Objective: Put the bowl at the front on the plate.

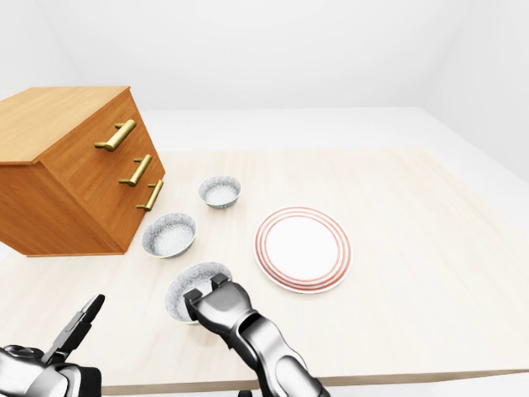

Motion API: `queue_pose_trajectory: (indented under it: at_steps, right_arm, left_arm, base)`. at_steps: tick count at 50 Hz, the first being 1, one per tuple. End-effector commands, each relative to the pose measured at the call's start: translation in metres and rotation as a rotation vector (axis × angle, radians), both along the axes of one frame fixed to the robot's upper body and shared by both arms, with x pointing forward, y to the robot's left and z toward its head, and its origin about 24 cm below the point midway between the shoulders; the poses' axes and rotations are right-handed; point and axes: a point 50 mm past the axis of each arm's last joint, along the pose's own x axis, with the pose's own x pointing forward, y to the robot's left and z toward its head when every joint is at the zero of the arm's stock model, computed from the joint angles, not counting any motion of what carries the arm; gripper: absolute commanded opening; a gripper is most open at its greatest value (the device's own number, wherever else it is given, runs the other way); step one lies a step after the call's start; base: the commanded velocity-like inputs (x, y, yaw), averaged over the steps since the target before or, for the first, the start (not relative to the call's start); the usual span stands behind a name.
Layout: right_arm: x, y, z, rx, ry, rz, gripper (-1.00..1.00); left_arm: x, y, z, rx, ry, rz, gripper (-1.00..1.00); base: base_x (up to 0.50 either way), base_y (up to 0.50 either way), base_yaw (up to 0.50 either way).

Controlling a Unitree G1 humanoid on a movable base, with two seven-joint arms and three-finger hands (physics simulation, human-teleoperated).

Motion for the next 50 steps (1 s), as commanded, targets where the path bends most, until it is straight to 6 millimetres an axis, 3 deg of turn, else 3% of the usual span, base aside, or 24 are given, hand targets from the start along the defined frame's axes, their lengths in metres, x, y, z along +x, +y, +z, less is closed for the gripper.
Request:
queue_pose_trajectory:
  at_steps: [1, 25, 37, 50]
  right_arm:
    - [0.009, -0.006, 0.027, -0.115, -0.159, -0.026, -1.0]
    - [0.026, -0.034, 0.055, -0.052, -0.286, -0.143, -1.0]
    - [0.031, -0.051, 0.062, -0.058, -0.358, -0.224, -1.0]
    - [0.027, -0.065, 0.057, -0.04, -0.412, -0.273, -1.0]
  left_arm:
    - [0.002, 0.0, -0.003, -0.005, 0.014, -0.005, 1.0]
    - [0.003, -0.001, -0.003, -0.002, 0.016, -0.013, 1.0]
    - [0.002, -0.001, -0.004, -0.006, 0.017, -0.009, 1.0]
    - [0.004, -0.001, -0.006, -0.006, 0.016, -0.012, 1.0]
  base:
    - [0.0, 0.0, 0.0]
    - [0.0, 0.0, 0.0]
    - [0.0, 0.0, 0.0]
    - [0.0, 0.0, 0.0]
